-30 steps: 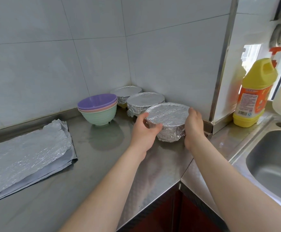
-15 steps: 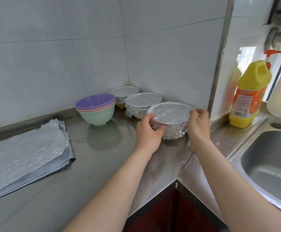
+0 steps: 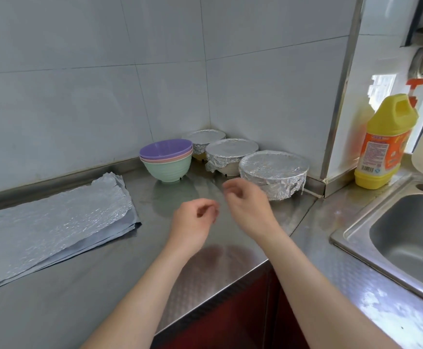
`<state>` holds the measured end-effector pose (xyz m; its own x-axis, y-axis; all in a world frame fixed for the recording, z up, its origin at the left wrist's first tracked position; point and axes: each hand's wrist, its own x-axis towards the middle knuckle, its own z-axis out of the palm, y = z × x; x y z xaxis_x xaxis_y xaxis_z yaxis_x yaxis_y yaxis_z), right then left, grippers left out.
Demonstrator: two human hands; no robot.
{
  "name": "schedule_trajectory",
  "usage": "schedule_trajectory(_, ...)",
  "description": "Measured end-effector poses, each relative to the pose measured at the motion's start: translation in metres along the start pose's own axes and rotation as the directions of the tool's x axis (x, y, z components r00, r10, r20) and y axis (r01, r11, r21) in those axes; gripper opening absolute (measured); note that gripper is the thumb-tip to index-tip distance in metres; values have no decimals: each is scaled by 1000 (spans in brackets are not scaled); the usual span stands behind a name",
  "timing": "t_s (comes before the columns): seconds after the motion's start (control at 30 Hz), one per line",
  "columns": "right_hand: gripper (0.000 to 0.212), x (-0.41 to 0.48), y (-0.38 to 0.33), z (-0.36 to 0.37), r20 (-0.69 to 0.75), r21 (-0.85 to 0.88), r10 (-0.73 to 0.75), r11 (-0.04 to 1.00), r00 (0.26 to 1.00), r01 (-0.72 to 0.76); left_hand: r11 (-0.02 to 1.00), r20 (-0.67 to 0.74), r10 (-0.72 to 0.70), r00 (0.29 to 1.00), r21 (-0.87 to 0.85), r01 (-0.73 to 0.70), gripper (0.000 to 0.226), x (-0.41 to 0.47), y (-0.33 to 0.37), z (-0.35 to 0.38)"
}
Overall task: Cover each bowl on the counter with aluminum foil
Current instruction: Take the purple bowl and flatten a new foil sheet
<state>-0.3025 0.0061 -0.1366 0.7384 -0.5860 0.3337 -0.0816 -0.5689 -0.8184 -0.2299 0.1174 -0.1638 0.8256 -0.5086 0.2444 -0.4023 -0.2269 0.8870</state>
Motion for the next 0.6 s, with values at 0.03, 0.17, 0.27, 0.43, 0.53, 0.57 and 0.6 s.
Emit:
schedule_trajectory(0.03, 28, -6, -5, 13, 107, -25, 1, 1000, 994, 2, 999, -7, -17, 1000, 32, 17, 34, -8, -4, -12)
schedule_trajectory(0.17, 34, -28, -20, 59, 374, -112, 0, 993, 927, 46, 926, -97, 40, 994, 378, 0, 36, -31, -21, -65)
schedule_trajectory(0.27, 40, -38, -38, 86, 429, -144, -41, 983, 903, 113, 750, -185, 150, 971, 662, 10, 38, -37, -44, -120)
schedule_trajectory(0.43, 53, -43, -61, 131, 477, -174, -72, 969, 876, 174, 447, -188, -105, 977, 868, 215, 61, -44, -83, -194)
schedule_trajectory(0.53, 57, -44, -70, 153, 493, -212, -26, 966, 870, 148, 365, -193, -200, 961, 895, 256, 64, -51, -97, -215)
schedule_trajectory(0.57, 57, -44, -72, 156, 499, -218, -15, 966, 867, 142, 385, -194, -203, 960, 885, 260, 61, -51, -96, -216)
schedule_trajectory(0.6, 58, -45, -75, 162, 509, -222, -11, 964, 861, 143, 414, -203, -183, 962, 871, 263, 56, -54, -95, -218)
